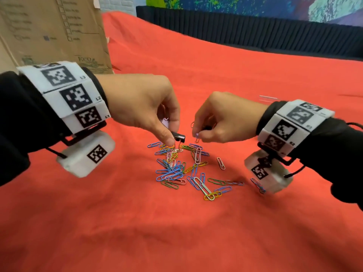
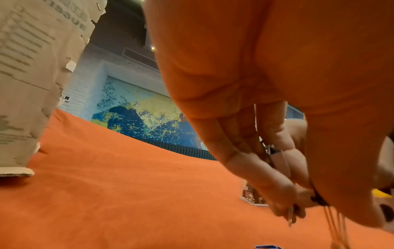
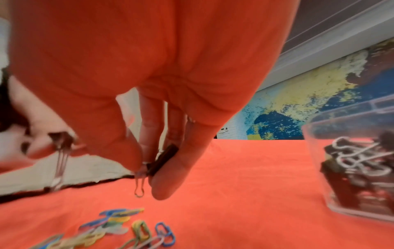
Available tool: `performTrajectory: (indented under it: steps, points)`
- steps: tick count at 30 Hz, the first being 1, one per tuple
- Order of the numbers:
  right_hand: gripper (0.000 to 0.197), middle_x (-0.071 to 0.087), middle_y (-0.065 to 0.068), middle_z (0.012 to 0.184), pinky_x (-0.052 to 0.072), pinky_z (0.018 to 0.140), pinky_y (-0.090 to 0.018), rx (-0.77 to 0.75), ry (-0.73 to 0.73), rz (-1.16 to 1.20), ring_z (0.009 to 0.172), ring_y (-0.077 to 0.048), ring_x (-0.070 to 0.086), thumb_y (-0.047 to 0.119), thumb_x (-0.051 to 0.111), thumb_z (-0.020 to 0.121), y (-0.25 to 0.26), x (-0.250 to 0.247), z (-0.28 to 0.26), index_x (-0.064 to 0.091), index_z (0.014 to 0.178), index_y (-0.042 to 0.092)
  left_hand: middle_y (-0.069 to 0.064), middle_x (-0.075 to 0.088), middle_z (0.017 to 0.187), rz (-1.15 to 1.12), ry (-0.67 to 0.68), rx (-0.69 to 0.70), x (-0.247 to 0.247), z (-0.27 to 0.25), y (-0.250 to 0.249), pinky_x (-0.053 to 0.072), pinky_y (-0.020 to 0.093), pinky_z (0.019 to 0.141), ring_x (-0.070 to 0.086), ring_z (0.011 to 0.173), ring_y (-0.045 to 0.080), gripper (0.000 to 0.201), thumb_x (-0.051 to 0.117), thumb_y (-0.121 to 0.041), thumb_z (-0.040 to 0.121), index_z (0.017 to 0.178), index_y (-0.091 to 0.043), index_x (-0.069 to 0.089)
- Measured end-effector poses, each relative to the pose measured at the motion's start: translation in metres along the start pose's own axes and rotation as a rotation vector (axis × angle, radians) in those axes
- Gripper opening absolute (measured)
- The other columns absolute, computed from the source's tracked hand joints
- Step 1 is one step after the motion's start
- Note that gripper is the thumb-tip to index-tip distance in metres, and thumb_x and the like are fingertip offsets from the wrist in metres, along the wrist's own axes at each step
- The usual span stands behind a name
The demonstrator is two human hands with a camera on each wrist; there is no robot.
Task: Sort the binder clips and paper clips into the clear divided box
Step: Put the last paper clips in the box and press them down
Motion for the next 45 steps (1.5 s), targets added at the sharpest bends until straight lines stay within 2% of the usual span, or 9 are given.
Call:
performTrajectory:
  steps: [4,10,15,21,24,29,37,42,45]
  points:
    - [0.013,0.075,0.008,0.07,0.055,0.069,-0.023,0.101,-0.13,0.021,0.066,-0.002,0.07,0.016,0.072,0.076,-0.031,-0.046,-0.024,0.078,0.08,0.026,-0.016,0.068,0.065,0.013,-0.086,0.0,-0.006,0.017,-0.002,0.049,0.023,0.059,0.06,0.058,0.001,0.017,0.078,-0.049,0.07,0.076,-0.034,0.073]
    - [0.011,0.072,0.007,0.062,0.043,0.063,-0.015,0.364,-0.267,-0.197,0.064,0.007,0.065,0.018,0.07,0.079,-0.103,-0.1,-0.05,0.077,0.077,0.027,-0.011,0.071,0.073,0.041,-0.336,0.016,-0.028,0.069,-0.019,0.043,0.016,0.061,0.063,0.068,-0.001,0.015,0.075,-0.041,0.073,0.083,-0.03,0.076]
    - [0.015,0.073,0.004,0.069,0.042,0.069,-0.023,0.403,-0.242,-0.239,0.065,-0.011,0.063,0.015,0.07,0.077,-0.125,-0.076,-0.041,0.08,0.085,0.024,-0.008,0.072,0.076,0.055,-0.456,-0.007,-0.04,0.119,-0.032,0.048,0.023,0.07,0.064,0.072,0.009,0.018,0.077,-0.041,0.072,0.083,-0.026,0.077]
    - [0.024,0.071,0.016,0.071,0.042,0.075,-0.02,0.329,-0.345,-0.181,0.063,0.007,0.058,0.01,0.071,0.076,-0.127,-0.077,-0.04,0.079,0.088,0.029,-0.008,0.069,0.074,0.113,-0.458,-0.003,-0.039,0.163,-0.044,0.043,0.023,0.067,0.06,0.069,0.01,0.021,0.081,-0.037,0.069,0.084,-0.023,0.078]
    - [0.024,0.059,0.024,0.052,0.047,0.077,-0.022,0.319,-0.393,-0.16,0.069,-0.008,0.067,0.008,0.066,0.076,-0.126,-0.088,-0.056,0.078,0.081,0.029,-0.008,0.067,0.074,0.124,-0.464,0.017,-0.037,0.178,-0.051,0.041,0.022,0.067,0.06,0.07,0.01,0.022,0.081,-0.036,0.07,0.087,-0.022,0.078]
    - [0.024,0.073,0.011,0.073,0.055,0.083,-0.029,0.314,-0.339,-0.135,0.076,-0.011,0.071,0.012,0.065,0.075,-0.131,-0.082,-0.081,0.074,0.075,0.034,-0.009,0.067,0.08,0.138,-0.427,0.078,-0.025,0.192,-0.065,0.048,0.024,0.071,0.064,0.077,0.011,0.022,0.081,-0.032,0.072,0.092,-0.024,0.077]
    - [0.019,0.074,0.014,0.074,0.055,0.082,-0.028,0.344,-0.296,-0.119,0.069,0.002,0.068,0.014,0.069,0.075,-0.132,-0.072,-0.106,0.077,0.08,0.03,-0.008,0.072,0.095,0.02,-0.364,0.123,-0.016,0.189,-0.057,0.053,0.023,0.071,0.065,0.072,0.005,0.047,0.065,0.0,0.078,0.108,-0.036,0.071]
    - [0.022,0.073,0.016,0.07,0.048,0.067,-0.007,0.31,-0.255,-0.053,0.067,0.013,0.063,0.013,0.071,0.075,-0.119,-0.061,-0.11,0.076,0.078,0.033,-0.011,0.073,0.084,0.055,-0.364,0.086,-0.021,0.165,-0.027,0.049,0.021,0.074,0.06,0.064,-0.009,0.028,0.066,-0.013,0.08,0.102,-0.03,0.071]
    - [0.019,0.072,0.021,0.072,0.048,0.065,-0.007,0.257,-0.115,-0.005,0.07,0.009,0.066,0.018,0.075,0.074,-0.1,-0.04,-0.107,0.076,0.082,0.035,-0.008,0.074,0.077,0.111,-0.296,-0.001,-0.017,0.144,0.007,0.051,0.023,0.075,0.062,0.061,-0.008,0.018,0.065,-0.022,0.081,0.097,-0.029,0.071]
Point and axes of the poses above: each hand's wrist, its own z-axis towards the middle knuckle, its own x-axis out of the palm, y = z × x, the point moved 6 cm from there along z, towards the middle knuckle
